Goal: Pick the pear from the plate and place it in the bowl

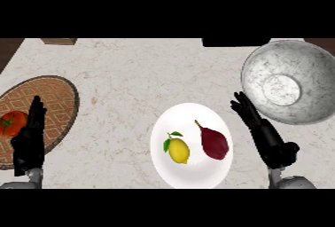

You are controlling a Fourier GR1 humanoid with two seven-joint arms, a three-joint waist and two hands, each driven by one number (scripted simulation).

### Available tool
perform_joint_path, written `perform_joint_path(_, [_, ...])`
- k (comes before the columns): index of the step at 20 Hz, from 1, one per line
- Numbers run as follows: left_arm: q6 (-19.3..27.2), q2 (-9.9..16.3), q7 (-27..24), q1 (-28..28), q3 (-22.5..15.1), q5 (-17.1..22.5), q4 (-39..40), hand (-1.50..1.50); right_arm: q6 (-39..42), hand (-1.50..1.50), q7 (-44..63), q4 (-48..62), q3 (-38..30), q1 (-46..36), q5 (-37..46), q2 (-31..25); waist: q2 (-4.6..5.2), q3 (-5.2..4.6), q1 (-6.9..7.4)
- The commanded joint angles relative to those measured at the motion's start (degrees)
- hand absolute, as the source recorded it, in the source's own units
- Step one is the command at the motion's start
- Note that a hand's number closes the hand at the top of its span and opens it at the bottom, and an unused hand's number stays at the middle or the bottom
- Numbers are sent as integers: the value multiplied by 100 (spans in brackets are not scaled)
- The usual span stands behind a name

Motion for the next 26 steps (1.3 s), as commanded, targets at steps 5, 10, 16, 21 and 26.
perform_joint_path(5, [-670, 94, -155, -900, 14, 445, -609, 0, 2064, -150, 371, -648, 1668, -831, -1579, 1175, 50, -38, 478])
perform_joint_path(10, [-1473, 397, 115, -963, 538, 1271, -689, 0, 1073, -150, -278, -1429, 1624, -469, 117, 714, 30, -56, 3])
perform_joint_path(16, [-1600, 312, 10, -1091, 703, 1266, -404, 0, 2003, -150, -127, -2827, 1470, -248, -25, -253, 38, -58, -25])
perform_joint_path(21, [-1544, 354, 100, -1388, 728, 1186, -306, 0, 2530, -150, 694, -2604, 289, -1497, -155, -1101, 57, -62, 10])
perform_joint_path(26, [-1757, 342, 32, -1228, 719, 1250, -282, 0, 3406, -150, 1597, -2320, -331, -2200, -722, -2154, 62, -67, 77])
